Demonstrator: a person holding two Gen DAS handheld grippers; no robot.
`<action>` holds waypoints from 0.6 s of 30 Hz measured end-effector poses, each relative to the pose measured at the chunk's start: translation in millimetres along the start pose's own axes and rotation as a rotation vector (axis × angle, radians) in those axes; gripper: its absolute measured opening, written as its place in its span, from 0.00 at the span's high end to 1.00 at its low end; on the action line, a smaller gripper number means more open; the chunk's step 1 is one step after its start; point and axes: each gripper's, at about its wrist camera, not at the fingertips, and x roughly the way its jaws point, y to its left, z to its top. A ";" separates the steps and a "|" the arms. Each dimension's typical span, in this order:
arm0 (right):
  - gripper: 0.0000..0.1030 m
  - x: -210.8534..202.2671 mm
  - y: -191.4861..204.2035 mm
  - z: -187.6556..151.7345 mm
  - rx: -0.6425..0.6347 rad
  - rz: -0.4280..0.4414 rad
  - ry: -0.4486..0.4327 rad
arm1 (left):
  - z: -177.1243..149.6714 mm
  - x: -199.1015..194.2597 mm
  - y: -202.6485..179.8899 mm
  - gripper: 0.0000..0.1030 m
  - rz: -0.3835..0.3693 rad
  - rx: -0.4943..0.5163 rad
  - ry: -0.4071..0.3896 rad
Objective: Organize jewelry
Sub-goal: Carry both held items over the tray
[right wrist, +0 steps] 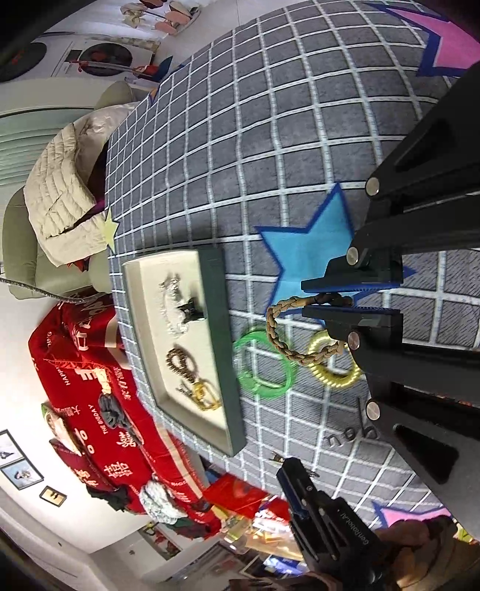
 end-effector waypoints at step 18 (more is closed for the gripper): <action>0.93 12.4 9.0 74.3 -0.022 0.033 -0.054 | 56.6 20.3 10.4 0.62 0.020 0.004 -0.048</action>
